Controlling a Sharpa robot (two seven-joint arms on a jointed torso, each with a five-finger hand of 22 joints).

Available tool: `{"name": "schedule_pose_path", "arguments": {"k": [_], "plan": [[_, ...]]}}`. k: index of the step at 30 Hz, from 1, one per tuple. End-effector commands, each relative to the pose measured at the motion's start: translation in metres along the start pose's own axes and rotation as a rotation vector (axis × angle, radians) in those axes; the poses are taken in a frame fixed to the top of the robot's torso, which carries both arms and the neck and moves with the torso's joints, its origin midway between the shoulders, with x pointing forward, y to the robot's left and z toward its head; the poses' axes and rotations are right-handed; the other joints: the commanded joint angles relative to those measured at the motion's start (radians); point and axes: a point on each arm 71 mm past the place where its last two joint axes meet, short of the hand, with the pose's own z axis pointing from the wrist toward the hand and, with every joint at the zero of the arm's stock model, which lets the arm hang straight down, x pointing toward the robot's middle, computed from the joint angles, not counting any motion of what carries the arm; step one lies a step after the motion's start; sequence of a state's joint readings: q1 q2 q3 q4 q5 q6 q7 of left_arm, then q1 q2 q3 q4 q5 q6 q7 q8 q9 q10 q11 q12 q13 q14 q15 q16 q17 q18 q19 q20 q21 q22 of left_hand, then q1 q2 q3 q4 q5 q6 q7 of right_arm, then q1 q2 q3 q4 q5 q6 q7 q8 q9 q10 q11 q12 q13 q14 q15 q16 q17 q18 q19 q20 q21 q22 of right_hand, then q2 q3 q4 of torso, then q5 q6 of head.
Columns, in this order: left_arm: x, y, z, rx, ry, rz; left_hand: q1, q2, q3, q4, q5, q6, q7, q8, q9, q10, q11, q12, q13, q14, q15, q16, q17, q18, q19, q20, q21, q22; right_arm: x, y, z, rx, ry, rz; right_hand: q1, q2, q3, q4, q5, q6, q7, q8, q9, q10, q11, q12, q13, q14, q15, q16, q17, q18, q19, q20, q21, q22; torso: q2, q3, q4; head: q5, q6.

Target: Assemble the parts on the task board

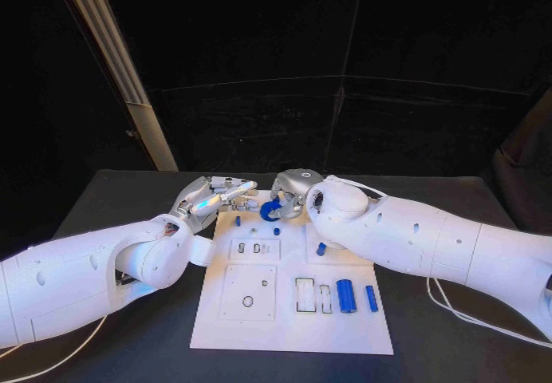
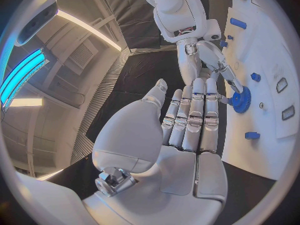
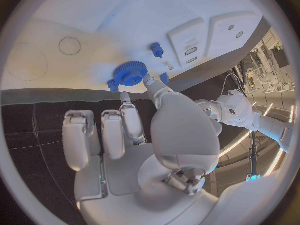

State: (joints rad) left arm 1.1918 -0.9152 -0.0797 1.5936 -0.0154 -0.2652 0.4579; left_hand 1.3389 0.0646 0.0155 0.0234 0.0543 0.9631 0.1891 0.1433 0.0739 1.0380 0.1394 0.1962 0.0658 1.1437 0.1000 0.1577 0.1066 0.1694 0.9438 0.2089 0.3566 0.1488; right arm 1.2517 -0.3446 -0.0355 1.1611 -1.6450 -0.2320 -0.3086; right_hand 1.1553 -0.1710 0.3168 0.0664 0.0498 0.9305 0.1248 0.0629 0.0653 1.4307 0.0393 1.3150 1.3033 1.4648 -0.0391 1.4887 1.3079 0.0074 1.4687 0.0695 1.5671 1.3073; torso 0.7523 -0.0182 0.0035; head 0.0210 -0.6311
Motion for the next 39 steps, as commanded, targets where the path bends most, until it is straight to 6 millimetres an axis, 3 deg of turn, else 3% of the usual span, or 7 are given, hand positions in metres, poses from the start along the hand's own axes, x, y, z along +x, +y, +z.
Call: {"name": "schedule_pose_path", "arguments": {"k": [1,10,19,24,30,35,39], "plan": [[0.002,-0.001,0.0,0.002,0.015,-0.003,0.006,0.006,-0.001,-0.007,0.003,0.004,0.005,-0.003,-0.001,0.004,0.006,-0.003,-0.002,0.001,0.004,-0.006,0.0,0.012,-0.004,0.002,-0.001,-0.002,0.001,0.0,0.0,0.004,0.024,-0.012,0.002,-0.012,0.0,0.007,-0.002,-0.008,0.002,-0.001,0.0,-0.006,0.003,-0.002,0.0,0.066,0.005,-0.002,0.084,-0.007,0.102,0.007,0.004,0.264,0.0,0.0002,0.0003,0.0,0.0],[0.001,-0.001,0.0,0.001,0.015,-0.003,0.006,0.007,-0.001,-0.01,0.003,0.004,0.005,-0.005,-0.002,0.004,0.006,-0.006,-0.002,0.001,0.005,-0.009,0.0,0.012,-0.005,0.002,-0.002,-0.003,-0.007,-0.012,-0.01,-0.026,-0.066,0.065,0.0,-0.002,0.002,0.043,0.001,0.003,0.0,0.005,0.003,0.0,0.001,0.006,0.008,0.066,0.005,-0.004,0.083,-0.007,0.102,0.008,0.004,0.264,-0.001,0.0009,-0.0008,-0.002,0.003],[-0.003,-0.002,-0.003,0.003,0.008,0.0,0.006,0.007,-0.001,-0.011,0.003,0.004,0.005,-0.005,-0.002,0.004,0.007,-0.006,-0.002,0.001,0.005,-0.01,0.0,0.012,-0.005,0.002,-0.002,-0.003,-0.019,-0.067,-0.056,-0.124,-0.101,0.316,0.081,0.013,0.045,-0.007,0.012,0.017,0.0,0.005,0.004,-0.017,0.001,-0.018,-0.013,0.062,0.005,-0.014,0.069,-0.001,0.086,0.009,-0.008,0.237,-0.01,0.0004,-0.0166,0.001,0.008],[-0.003,-0.002,-0.003,0.005,0.008,0.0,0.006,0.007,-0.001,-0.011,0.003,0.004,0.005,-0.005,-0.002,0.004,0.007,-0.006,-0.002,0.001,0.005,-0.01,0.0,0.012,-0.005,0.002,-0.002,-0.003,-0.023,-0.114,-0.086,-0.098,-0.072,0.422,0.112,-0.009,0.046,-0.046,0.003,0.025,-0.001,0.004,0.004,-0.015,0.0,-0.013,-0.007,0.065,0.004,-0.008,0.083,0.0,0.083,0.008,-0.01,0.234,-0.014,0.0046,-0.0297,0.003,0.011],[-0.002,-0.002,-0.001,0.006,0.011,-0.001,0.006,0.007,-0.001,-0.011,0.003,0.004,0.005,-0.005,-0.002,0.004,0.007,-0.006,-0.002,0.001,0.005,-0.01,0.0,0.012,-0.005,0.002,-0.002,-0.003,-0.025,-0.15,-0.103,-0.05,-0.079,0.418,0.11,-0.017,0.039,-0.05,0.003,0.024,-0.001,0.003,0.004,-0.014,0.0,-0.013,-0.007,0.066,0.005,-0.006,0.086,0.0,0.084,0.008,-0.01,0.234,-0.014,0.0115,-0.0336,0.005,0.015],[-0.003,-0.001,0.0,0.005,0.011,-0.001,0.006,0.007,-0.001,-0.011,0.003,0.004,0.005,-0.005,-0.002,0.004,0.007,-0.006,-0.002,0.001,0.005,-0.01,0.0,0.012,-0.005,0.002,-0.002,-0.003,-0.025,-0.171,-0.108,-0.01,-0.076,0.408,0.108,-0.021,0.035,-0.052,0.002,0.02,0.0,0.001,0.002,-0.014,0.0,-0.012,-0.007,0.066,0.005,-0.006,0.087,0.0,0.084,0.009,-0.01,0.234,-0.012,0.0109,-0.0335,0.002,0.014],[-0.003,0.0,0.001,0.005,0.009,0.0,0.007,0.007,-0.001,-0.012,0.003,0.005,0.005,-0.006,-0.002,0.005,0.006,-0.007,-0.002,0.001,0.005,-0.011,0.0,0.012,-0.005,0.002,-0.002,-0.003,-0.024,-0.18,-0.108,0.012,-0.073,0.403,0.109,-0.021,0.032,-0.053,0.002,0.013,0.001,-0.001,0.001,-0.014,0.001,-0.013,-0.008,0.066,0.005,-0.006,0.088,0.0,0.084,0.009,-0.01,0.234,-0.012,0.0171,-0.0362,0.003,0.012]]}}
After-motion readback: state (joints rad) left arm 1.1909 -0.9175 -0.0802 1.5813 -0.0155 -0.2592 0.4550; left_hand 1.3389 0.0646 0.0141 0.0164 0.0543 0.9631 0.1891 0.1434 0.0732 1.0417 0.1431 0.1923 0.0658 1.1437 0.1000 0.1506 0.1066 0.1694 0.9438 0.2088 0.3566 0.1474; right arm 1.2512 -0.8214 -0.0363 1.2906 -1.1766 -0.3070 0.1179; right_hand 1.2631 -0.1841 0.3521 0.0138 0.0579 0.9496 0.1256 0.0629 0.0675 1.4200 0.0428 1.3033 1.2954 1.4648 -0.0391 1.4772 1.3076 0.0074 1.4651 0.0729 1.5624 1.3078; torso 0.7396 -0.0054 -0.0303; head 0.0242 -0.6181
